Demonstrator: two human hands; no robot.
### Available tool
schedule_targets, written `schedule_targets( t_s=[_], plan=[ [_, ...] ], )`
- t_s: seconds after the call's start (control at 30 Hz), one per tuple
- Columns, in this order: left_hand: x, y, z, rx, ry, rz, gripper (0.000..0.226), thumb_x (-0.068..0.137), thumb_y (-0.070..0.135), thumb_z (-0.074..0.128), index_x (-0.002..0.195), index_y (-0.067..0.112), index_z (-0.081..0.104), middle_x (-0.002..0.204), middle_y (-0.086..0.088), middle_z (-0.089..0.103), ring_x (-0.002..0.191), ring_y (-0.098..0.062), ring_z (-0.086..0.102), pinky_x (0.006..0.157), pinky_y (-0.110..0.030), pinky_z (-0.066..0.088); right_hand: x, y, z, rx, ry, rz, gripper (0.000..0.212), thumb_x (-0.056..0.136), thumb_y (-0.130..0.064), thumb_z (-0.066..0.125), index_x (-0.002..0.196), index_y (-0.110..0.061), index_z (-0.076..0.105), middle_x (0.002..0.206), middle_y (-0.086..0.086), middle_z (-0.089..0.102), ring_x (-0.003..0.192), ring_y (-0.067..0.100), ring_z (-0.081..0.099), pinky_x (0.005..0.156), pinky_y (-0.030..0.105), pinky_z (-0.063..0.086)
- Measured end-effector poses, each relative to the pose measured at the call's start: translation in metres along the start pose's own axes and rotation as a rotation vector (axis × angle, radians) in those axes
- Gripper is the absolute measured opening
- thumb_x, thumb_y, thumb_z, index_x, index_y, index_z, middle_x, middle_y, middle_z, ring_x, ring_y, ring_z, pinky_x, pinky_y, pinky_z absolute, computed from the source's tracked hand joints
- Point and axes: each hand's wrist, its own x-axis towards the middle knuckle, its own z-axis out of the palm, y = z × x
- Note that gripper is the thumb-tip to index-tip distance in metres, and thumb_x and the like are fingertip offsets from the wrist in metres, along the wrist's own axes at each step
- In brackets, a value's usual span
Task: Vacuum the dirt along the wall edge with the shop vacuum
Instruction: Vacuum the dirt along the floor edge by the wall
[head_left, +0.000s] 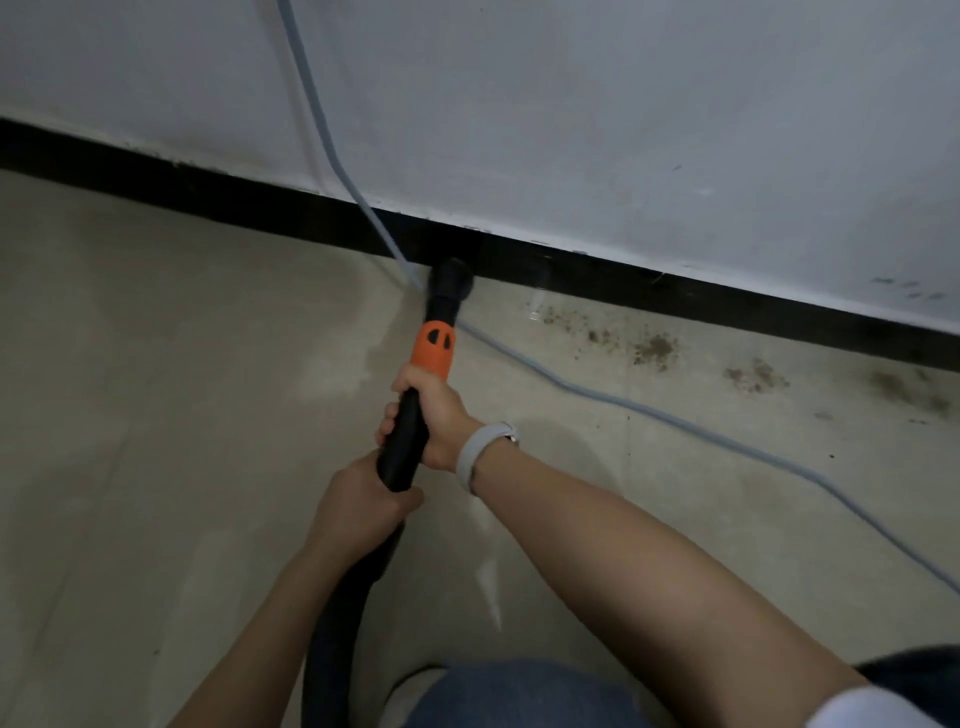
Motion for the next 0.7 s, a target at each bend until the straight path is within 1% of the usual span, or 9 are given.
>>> schedule_targets(
  t_s=[0.1,0.2,0.27,0.37,0.43,0.6,0.7],
  plan=[
    [-0.002,-0.008,-0.002,-0.150,0.049,-0.067,0.015,0.073,0.004,0.065,0.069,0.007,0.051,0.065,-0.009,0.059,0.058,-0.024,0.053,0.056,-0.030,0.042,0.001,-0.003,0.017,-0.150,-0.041,0.061,0.013,0.081,-0.009,0.050,0.071,-0.011,0.041,0.051,0.005,0.044,0.044,0.019,0.043,0.051,0.029,0.044],
    [0.004,-0.001,0.000,-0.194,0.067,-0.101,0.015,0.072,0.003,0.065,0.070,0.006,0.051,0.064,-0.009,0.058,0.055,-0.023,0.054,0.054,-0.028,0.042,0.003,-0.017,0.019,-0.229,-0.070,0.109,0.012,0.083,-0.008,0.048,0.073,-0.012,0.041,0.059,0.007,0.044,0.049,0.020,0.044,0.054,0.031,0.045],
    [0.009,0.006,0.006,-0.203,0.072,-0.100,0.016,0.072,0.002,0.065,0.068,0.006,0.050,0.062,-0.008,0.057,0.053,-0.020,0.052,0.051,-0.026,0.041,0.006,-0.024,0.014,-0.259,-0.086,0.115,0.013,0.083,-0.008,0.048,0.073,-0.012,0.041,0.060,0.007,0.044,0.050,0.021,0.044,0.055,0.032,0.046],
    [0.010,0.012,0.017,-0.184,0.085,-0.094,0.022,0.072,0.002,0.065,0.064,0.008,0.046,0.059,-0.007,0.054,0.049,-0.018,0.049,0.048,-0.024,0.038,0.008,-0.026,0.001,-0.283,-0.099,0.124,0.011,0.081,-0.009,0.049,0.074,-0.011,0.042,0.058,0.007,0.046,0.049,0.021,0.046,0.056,0.032,0.047],
    [0.010,0.014,0.023,-0.168,0.087,-0.100,0.021,0.072,0.002,0.064,0.064,0.008,0.046,0.060,-0.007,0.054,0.050,-0.018,0.050,0.049,-0.026,0.039,0.009,-0.027,-0.007,-0.277,-0.104,0.119,0.010,0.082,-0.009,0.050,0.076,-0.011,0.042,0.059,0.008,0.047,0.050,0.021,0.047,0.057,0.032,0.047],
    [0.007,0.020,0.035,-0.077,0.057,-0.107,0.017,0.072,0.004,0.066,0.068,0.005,0.049,0.063,-0.010,0.059,0.054,-0.021,0.054,0.052,-0.027,0.042,0.005,-0.026,-0.032,-0.205,-0.116,0.106,0.011,0.085,-0.009,0.050,0.078,-0.011,0.043,0.060,0.007,0.048,0.051,0.020,0.048,0.057,0.032,0.048],
    [0.006,0.025,0.044,-0.007,0.024,-0.096,0.019,0.072,0.005,0.067,0.067,0.006,0.049,0.063,-0.008,0.059,0.052,-0.019,0.054,0.052,-0.027,0.042,0.005,-0.024,-0.050,-0.153,-0.108,0.093,0.011,0.086,-0.008,0.052,0.079,-0.011,0.044,0.061,0.007,0.050,0.052,0.020,0.050,0.058,0.033,0.050]
  ],
)
